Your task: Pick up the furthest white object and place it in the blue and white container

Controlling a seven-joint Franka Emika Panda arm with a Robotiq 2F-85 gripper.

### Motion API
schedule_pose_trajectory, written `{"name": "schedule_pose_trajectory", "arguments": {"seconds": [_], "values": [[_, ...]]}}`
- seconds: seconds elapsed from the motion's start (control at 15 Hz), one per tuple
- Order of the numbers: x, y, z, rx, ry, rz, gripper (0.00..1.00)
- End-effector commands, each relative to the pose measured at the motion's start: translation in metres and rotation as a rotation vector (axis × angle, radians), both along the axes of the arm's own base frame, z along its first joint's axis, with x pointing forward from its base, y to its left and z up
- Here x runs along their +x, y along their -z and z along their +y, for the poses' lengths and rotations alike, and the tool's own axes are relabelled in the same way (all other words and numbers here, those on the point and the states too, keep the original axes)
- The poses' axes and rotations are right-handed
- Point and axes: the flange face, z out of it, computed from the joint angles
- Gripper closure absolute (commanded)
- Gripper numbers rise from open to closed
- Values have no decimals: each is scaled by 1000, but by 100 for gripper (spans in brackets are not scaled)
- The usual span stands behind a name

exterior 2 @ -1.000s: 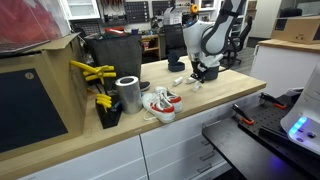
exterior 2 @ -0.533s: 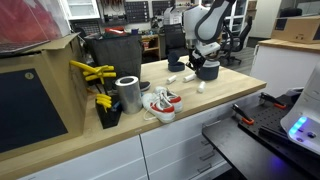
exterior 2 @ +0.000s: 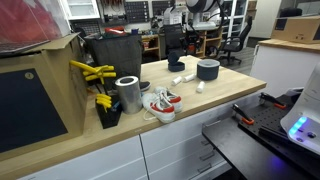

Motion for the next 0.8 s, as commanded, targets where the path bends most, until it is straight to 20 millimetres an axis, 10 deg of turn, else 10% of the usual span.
{"name": "schedule_pose_trajectory", "arguments": {"seconds": [0.0,0.13,0.73], "values": [[29,-1,-1,54,122,10,14],[41,15,2,82,202,38,1],[66,96,50,168,518,149,0]]}}
